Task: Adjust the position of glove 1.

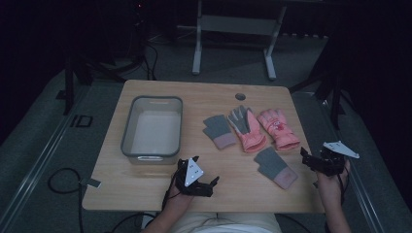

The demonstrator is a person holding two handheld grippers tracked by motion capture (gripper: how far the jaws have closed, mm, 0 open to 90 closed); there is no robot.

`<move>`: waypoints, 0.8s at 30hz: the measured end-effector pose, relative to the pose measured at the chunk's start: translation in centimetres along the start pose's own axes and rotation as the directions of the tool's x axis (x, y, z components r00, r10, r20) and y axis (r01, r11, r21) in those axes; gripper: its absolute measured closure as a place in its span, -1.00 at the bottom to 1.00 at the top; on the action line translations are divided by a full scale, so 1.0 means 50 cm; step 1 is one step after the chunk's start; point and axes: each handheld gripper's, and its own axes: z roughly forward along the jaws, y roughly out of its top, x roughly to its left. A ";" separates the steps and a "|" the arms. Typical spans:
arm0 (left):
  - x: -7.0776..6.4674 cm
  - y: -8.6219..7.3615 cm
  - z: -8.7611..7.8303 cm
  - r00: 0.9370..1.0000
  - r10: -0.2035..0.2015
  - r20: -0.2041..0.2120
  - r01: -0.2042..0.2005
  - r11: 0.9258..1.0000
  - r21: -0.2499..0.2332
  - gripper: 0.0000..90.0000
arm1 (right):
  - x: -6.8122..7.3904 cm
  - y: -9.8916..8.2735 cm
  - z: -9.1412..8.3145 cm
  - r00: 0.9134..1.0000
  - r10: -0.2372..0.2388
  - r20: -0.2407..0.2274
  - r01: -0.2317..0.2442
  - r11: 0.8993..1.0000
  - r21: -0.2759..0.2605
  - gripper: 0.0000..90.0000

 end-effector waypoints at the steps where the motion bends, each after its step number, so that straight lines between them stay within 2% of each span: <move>1: 0.000 0.000 0.000 1.000 0.000 0.000 0.000 1.000 0.000 -0.99 | 0.000 0.000 0.000 1.000 0.000 0.000 0.000 1.000 0.000 -0.65; 2: 0.000 0.000 0.000 1.000 -0.001 0.001 0.001 1.000 0.001 -0.99 | 0.001 0.015 -0.002 1.000 -0.009 -0.009 0.009 1.000 -0.002 -0.64; 4: 0.001 0.000 0.000 1.000 -0.004 0.001 0.004 1.000 0.000 -0.99 | 0.002 0.021 -0.002 1.000 -0.004 -0.015 0.004 1.000 0.003 -0.65; 6: 0.002 0.000 0.000 1.000 -0.009 0.003 0.009 1.000 0.000 -0.99 | 0.005 0.037 -0.005 1.000 -0.002 -0.030 0.002 1.000 -0.013 -0.65; 8: 0.002 0.000 0.000 1.000 -0.010 0.003 0.010 1.000 0.000 -0.99 | 0.017 0.059 -0.004 0.998 -0.032 -0.046 0.031 0.999 -0.020 -0.71; 11: 0.001 0.000 0.000 1.000 -0.006 0.002 0.006 1.000 0.001 -0.99 | 0.030 0.081 -0.001 0.997 -0.034 -0.071 0.032 0.999 -0.024 -0.74; 16: 0.002 0.000 0.000 1.000 -0.010 0.005 0.010 1.000 0.000 -0.99 | 0.054 0.108 0.000 0.994 -0.048 -0.094 0.042 0.997 -0.064 -0.74; 18: 0.002 0.000 0.000 1.000 -0.012 0.007 0.012 1.000 -0.001 -0.99 | 0.069 0.122 0.002 0.989 -0.066 -0.136 0.057 0.996 -0.070 -0.74; 19: 0.003 0.000 0.000 1.000 -0.012 0.006 0.012 1.000 -0.001 -0.99 | 0.082 0.131 0.006 0.986 -0.078 -0.147 0.068 0.995 -0.069 -0.75; 20: 0.003 0.000 0.000 1.000 -0.013 0.007 0.013 1.000 -0.002 -0.99 | 0.082 0.131 0.006 0.986 -0.078 -0.147 0.068 0.995 -0.069 -0.75; 21: 0.003 0.000 0.000 1.000 -0.011 0.006 0.011 1.000 -0.002 -0.99 | 0.098 0.141 0.013 0.982 -0.086 -0.170 0.075 0.995 -0.070 -0.75; 22: 0.002 0.000 0.000 1.000 -0.012 0.007 0.012 1.000 -0.002 -0.99 | 0.098 0.141 0.013 0.982 -0.086 -0.170 0.075 0.995 -0.070 -0.75; 24: 0.002 0.000 0.000 1.000 -0.012 0.008 0.012 1.000 -0.002 -0.99 | 0.113 0.148 0.021 0.975 -0.106 -0.193 0.094 0.993 -0.067 -0.74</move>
